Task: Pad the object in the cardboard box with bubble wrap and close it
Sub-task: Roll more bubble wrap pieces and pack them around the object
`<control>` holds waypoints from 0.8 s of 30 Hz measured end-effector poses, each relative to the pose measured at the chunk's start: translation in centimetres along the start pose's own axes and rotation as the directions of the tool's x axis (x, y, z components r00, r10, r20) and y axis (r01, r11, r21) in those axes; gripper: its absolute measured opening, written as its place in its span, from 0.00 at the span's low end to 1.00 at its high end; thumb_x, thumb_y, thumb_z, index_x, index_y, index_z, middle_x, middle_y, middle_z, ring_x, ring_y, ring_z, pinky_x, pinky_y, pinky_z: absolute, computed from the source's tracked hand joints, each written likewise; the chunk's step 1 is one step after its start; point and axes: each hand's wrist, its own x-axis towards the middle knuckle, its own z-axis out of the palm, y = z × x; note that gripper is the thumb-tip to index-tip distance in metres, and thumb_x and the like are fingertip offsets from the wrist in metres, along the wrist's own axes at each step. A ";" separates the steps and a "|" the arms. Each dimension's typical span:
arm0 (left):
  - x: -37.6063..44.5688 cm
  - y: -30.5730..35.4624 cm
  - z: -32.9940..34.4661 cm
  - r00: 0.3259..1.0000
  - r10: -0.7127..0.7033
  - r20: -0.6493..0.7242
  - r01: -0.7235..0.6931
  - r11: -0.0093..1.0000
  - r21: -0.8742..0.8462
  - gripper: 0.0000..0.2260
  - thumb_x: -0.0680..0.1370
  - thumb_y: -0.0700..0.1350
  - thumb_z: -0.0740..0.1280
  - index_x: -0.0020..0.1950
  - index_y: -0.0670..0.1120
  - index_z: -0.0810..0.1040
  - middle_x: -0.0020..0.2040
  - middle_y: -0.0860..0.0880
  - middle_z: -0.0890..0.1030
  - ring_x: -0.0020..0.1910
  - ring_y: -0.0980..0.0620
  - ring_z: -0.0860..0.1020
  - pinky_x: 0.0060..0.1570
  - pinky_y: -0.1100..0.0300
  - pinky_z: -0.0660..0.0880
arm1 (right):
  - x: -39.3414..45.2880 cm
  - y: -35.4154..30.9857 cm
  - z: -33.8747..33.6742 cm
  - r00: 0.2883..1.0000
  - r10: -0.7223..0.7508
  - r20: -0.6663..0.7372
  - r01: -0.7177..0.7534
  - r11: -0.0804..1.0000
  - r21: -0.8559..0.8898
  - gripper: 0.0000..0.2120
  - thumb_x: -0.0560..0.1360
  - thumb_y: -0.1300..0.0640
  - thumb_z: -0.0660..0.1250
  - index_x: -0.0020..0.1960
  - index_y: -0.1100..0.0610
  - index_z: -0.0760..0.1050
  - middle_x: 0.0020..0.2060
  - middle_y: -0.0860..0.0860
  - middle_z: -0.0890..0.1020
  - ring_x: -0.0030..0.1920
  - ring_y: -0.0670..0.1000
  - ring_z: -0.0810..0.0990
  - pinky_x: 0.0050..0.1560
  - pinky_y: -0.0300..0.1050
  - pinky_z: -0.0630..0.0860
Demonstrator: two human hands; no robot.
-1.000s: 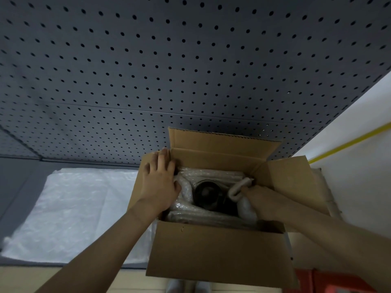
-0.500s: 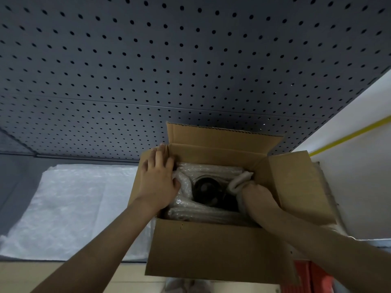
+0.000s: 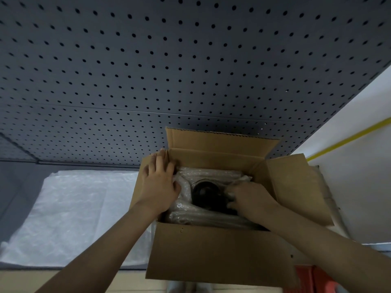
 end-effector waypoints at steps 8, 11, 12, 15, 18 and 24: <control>-0.2 -0.1 -0.1 1.000 -0.014 0.012 0.015 0.999 -0.042 0.26 0.74 0.56 0.59 0.70 0.47 0.66 0.74 0.38 0.58 0.74 0.36 0.56 0.70 0.41 0.61 | 2.9 -3.6 2.6 0.874 -0.482 0.056 0.444 0.841 0.309 0.27 0.77 0.57 0.65 0.73 0.43 0.63 0.44 0.51 0.81 0.45 0.48 0.79 0.52 0.49 0.77; -0.2 0.1 0.0 1.000 -0.028 -0.008 0.027 0.997 -0.079 0.28 0.72 0.57 0.55 0.69 0.46 0.67 0.74 0.38 0.59 0.73 0.35 0.57 0.70 0.41 0.62 | 3.9 -4.3 3.7 0.866 -0.499 0.033 0.465 0.826 0.318 0.27 0.76 0.62 0.63 0.71 0.43 0.65 0.42 0.54 0.81 0.43 0.50 0.79 0.51 0.47 0.77; -0.2 0.1 0.0 0.999 -0.027 -0.020 0.025 0.996 -0.087 0.29 0.72 0.57 0.53 0.69 0.46 0.67 0.73 0.38 0.60 0.73 0.35 0.57 0.69 0.40 0.62 | 4.1 -4.8 3.8 0.867 -0.496 0.038 0.458 0.825 0.331 0.25 0.77 0.61 0.62 0.70 0.44 0.67 0.44 0.54 0.82 0.43 0.49 0.79 0.50 0.46 0.76; -0.2 0.0 0.3 0.998 -0.020 -0.053 0.014 0.993 -0.116 0.31 0.70 0.58 0.49 0.69 0.46 0.68 0.73 0.38 0.62 0.72 0.35 0.59 0.68 0.39 0.64 | 4.5 -6.1 4.1 0.877 -0.476 0.062 0.411 0.811 0.416 0.17 0.80 0.55 0.58 0.68 0.50 0.71 0.59 0.55 0.80 0.51 0.44 0.74 0.55 0.40 0.69; -0.1 0.1 0.4 0.998 -0.028 -0.056 0.021 0.992 -0.123 0.30 0.71 0.57 0.51 0.70 0.46 0.68 0.73 0.38 0.61 0.73 0.36 0.59 0.68 0.39 0.64 | 6.6 -7.5 5.9 0.930 -0.326 0.170 0.264 0.914 0.307 0.17 0.81 0.57 0.57 0.69 0.57 0.71 0.64 0.56 0.76 0.63 0.53 0.74 0.63 0.45 0.69; -0.2 0.3 -0.1 0.999 -0.036 -0.037 0.031 0.993 -0.113 0.27 0.73 0.53 0.59 0.71 0.46 0.67 0.74 0.39 0.60 0.73 0.37 0.59 0.68 0.41 0.63 | 8.3 -8.2 8.4 0.928 -0.242 0.283 0.231 0.970 0.073 0.18 0.82 0.59 0.54 0.70 0.61 0.68 0.68 0.59 0.72 0.67 0.57 0.71 0.67 0.48 0.66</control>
